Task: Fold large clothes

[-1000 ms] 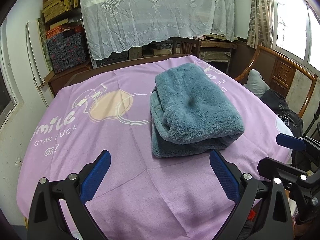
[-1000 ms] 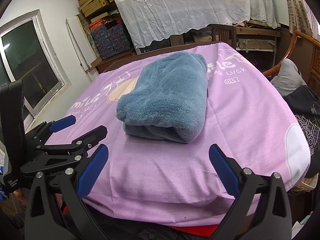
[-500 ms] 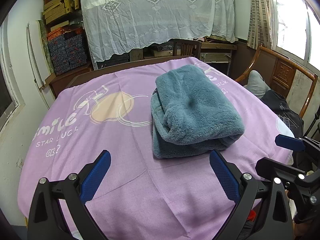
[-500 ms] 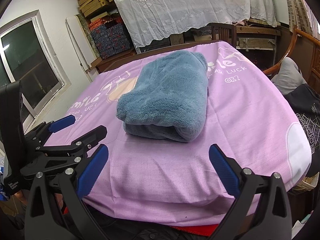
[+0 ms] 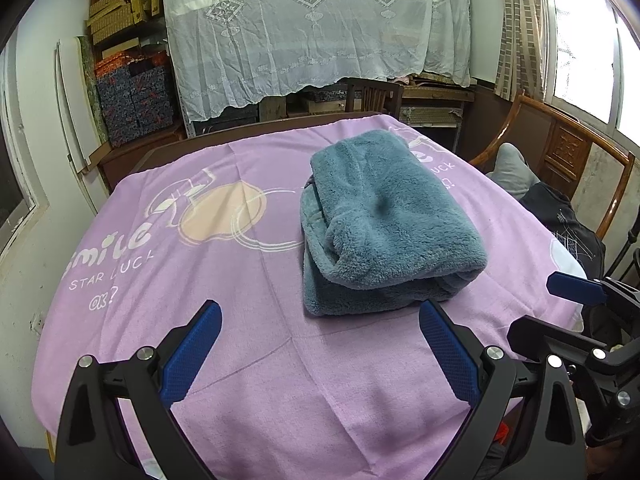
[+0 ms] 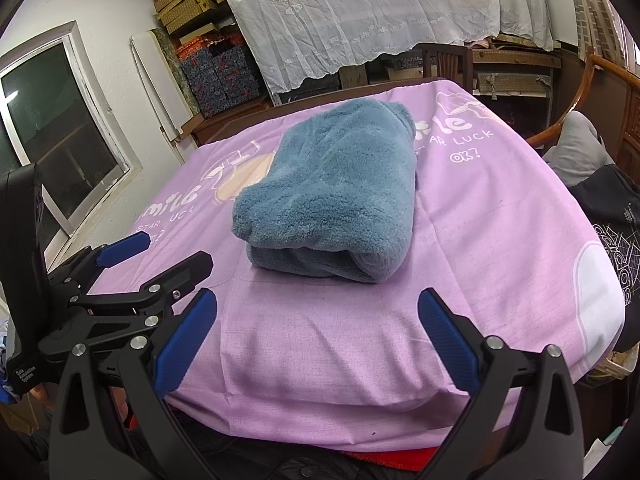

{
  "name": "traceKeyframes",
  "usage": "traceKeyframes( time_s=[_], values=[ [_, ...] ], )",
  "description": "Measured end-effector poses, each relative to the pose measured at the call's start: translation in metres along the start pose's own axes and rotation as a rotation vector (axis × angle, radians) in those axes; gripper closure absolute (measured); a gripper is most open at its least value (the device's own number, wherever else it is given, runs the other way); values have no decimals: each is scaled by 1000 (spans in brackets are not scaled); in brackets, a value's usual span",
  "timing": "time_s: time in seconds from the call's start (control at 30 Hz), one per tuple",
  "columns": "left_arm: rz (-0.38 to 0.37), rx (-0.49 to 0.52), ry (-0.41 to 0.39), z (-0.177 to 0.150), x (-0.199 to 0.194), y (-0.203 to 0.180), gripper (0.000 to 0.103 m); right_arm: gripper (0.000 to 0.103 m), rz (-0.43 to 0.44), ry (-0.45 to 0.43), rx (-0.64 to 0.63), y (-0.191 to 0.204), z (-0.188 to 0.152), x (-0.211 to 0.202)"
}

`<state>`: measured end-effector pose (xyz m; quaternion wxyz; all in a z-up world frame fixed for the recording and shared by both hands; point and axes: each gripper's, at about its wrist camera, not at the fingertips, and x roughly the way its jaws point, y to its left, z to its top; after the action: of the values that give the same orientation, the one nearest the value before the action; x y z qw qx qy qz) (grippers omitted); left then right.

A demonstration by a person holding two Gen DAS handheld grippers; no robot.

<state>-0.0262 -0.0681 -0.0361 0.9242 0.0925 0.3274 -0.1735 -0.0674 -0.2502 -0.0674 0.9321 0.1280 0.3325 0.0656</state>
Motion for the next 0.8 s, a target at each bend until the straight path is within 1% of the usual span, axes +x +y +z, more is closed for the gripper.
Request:
traceKeyframes(
  time_s=[0.8],
  values=[
    [29,9,-7,0,2,-2,4,5,1,2,1,-1,0,0]
  ],
)
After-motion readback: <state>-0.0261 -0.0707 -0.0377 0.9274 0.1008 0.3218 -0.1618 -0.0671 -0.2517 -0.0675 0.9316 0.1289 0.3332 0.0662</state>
